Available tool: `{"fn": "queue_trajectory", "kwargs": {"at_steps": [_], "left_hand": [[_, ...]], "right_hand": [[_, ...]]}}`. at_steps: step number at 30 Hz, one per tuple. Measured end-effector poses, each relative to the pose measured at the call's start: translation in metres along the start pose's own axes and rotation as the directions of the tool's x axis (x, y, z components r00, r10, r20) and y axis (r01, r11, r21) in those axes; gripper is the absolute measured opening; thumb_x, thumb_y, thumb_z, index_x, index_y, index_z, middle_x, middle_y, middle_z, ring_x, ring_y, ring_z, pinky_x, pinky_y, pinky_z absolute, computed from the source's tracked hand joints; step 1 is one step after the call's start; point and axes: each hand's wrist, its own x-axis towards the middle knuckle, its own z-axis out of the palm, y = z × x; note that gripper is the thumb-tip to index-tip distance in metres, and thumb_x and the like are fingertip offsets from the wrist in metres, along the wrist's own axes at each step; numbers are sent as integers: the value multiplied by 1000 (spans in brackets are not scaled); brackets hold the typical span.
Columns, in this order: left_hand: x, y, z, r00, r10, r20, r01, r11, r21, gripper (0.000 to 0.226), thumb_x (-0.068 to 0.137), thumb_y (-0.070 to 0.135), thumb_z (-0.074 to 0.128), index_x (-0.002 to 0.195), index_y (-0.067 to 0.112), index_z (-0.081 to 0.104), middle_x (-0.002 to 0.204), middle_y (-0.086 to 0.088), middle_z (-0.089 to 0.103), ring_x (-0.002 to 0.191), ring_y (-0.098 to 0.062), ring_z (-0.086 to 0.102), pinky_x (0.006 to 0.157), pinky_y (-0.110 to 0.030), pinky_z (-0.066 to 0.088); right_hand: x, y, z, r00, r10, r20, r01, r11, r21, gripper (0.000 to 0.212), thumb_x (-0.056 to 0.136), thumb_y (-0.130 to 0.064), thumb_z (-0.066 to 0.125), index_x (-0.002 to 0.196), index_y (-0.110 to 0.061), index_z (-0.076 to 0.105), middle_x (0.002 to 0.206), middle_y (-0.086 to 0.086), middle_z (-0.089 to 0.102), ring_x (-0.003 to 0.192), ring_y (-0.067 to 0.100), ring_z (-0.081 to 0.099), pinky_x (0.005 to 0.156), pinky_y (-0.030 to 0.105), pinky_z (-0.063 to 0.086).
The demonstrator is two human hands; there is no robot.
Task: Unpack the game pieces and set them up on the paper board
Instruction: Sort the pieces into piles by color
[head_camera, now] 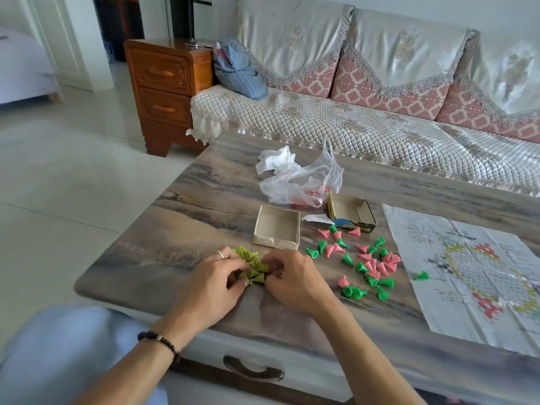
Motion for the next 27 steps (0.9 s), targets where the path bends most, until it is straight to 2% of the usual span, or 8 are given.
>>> {"fn": "queue_trajectory", "kwargs": {"at_steps": [2,6,10,15,17,21,24,27], "left_hand": [[1,-2,0,1000,11,11,-11,1000,18,16,81,15,73,96,22,73,94,19,54,75,-3,54,68,-16,46],[3,-3,-1,999,36,21,-37,998,54,17,81,17,73,97,20,72,98,16,57,73,-7,56,68,-21,48],[3,-2,-3,999,46,6,-46,995,87,22,77,22,76,98,23,72,102,19,57,68,-6,57,64,-24,50],[8,17,2,992,117,-37,-113,990,83,19,78,26,76,96,24,70,98,18,56,65,-4,54,54,-13,41],[12,31,12,986,160,-39,-158,986,59,19,78,27,74,96,23,70,97,16,58,67,-4,54,54,-20,45],[17,64,44,971,236,28,-236,972,0,21,77,30,69,98,27,68,93,17,59,67,-4,56,55,-19,44],[19,89,71,944,316,95,-316,949,-23,30,78,32,66,108,29,66,96,17,60,72,-6,59,58,-19,46],[24,108,95,926,347,149,-355,935,28,40,82,35,64,121,27,61,106,13,61,85,-10,60,64,-28,52]], "right_hand": [[0,1,-1,1000,3,17,-4,1000,10,36,71,-7,56,103,-17,69,86,0,69,81,15,62,74,28,52],[0,0,2,1000,-10,-2,10,1000,28,33,73,-7,58,103,-15,70,90,1,71,83,16,63,77,30,53],[-2,5,0,998,-30,-63,30,1000,5,33,78,-13,59,109,-16,68,97,0,69,84,11,61,74,19,48],[-12,20,-21,978,-48,-204,41,998,-38,28,81,-16,61,108,-15,68,96,-3,67,83,7,55,71,10,39],[-21,34,-33,963,-19,-267,5,999,-50,23,80,-15,63,102,-15,70,91,-6,67,80,7,57,68,7,38],[-45,69,-59,921,81,-382,-101,994,-33,18,77,-10,63,91,-17,71,87,-7,68,77,8,61,71,19,47],[-65,95,-80,871,185,-455,-210,978,-6,22,76,-11,67,97,-18,70,95,-4,67,76,9,61,70,21,47],[-79,119,-92,880,280,-384,-319,947,-41,38,76,-26,72,112,-20,63,103,-4,57,76,11,60,73,25,46]]}}
